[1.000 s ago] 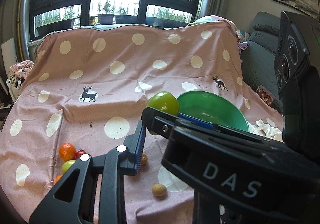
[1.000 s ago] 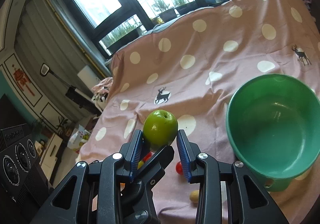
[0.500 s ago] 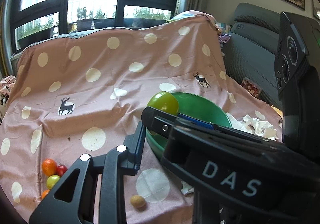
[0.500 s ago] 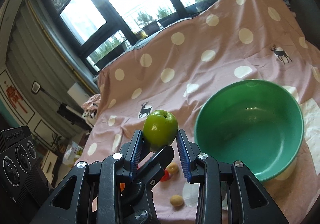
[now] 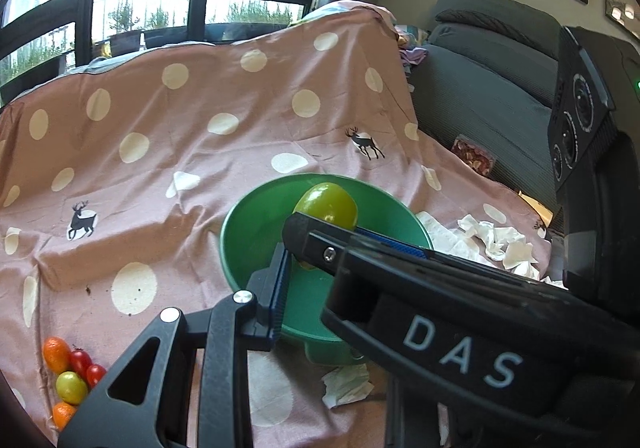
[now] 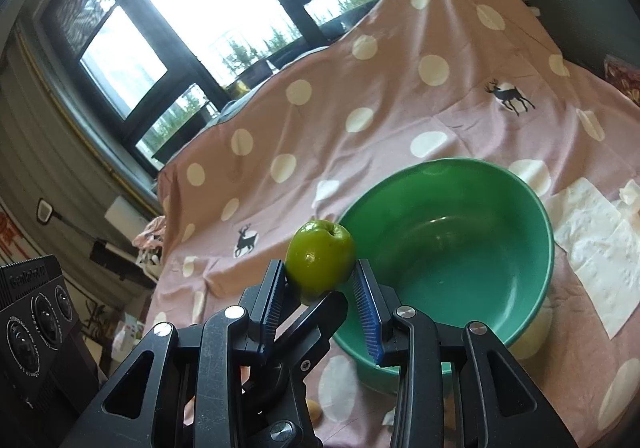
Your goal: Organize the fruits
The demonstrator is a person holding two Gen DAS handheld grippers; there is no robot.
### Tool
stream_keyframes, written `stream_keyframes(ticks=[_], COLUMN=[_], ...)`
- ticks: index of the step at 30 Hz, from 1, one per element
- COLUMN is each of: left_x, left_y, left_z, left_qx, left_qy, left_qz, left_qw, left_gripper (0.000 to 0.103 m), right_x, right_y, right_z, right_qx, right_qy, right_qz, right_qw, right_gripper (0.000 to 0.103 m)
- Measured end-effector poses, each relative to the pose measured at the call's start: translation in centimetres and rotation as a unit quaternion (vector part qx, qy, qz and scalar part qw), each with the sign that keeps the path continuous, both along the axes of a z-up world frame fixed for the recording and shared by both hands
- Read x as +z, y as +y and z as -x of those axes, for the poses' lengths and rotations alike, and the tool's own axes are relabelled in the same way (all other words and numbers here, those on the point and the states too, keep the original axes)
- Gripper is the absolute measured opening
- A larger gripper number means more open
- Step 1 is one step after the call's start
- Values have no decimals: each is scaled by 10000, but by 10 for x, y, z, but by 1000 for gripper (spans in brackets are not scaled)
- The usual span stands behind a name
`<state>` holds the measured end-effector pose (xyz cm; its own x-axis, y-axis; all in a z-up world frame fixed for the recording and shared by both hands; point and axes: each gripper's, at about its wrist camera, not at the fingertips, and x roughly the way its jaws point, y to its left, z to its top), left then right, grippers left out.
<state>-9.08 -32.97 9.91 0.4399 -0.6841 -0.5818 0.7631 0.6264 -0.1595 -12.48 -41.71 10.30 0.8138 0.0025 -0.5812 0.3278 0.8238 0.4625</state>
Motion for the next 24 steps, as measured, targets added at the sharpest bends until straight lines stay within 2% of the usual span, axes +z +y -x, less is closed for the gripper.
stream_keyframes(ticks=[24], left_x=[-29], left_y=[-32], left_z=[-15], left_qx=[-439], left_qy=[563], left_qz=[-88], left_qw=[9974], left_gripper=[25], right_x=[-29], right_y=[-31], right_z=[0], right_qx=[-533], right_qy=[509], right_qz=[-233], right_qw=[9970], right_gripper=[39])
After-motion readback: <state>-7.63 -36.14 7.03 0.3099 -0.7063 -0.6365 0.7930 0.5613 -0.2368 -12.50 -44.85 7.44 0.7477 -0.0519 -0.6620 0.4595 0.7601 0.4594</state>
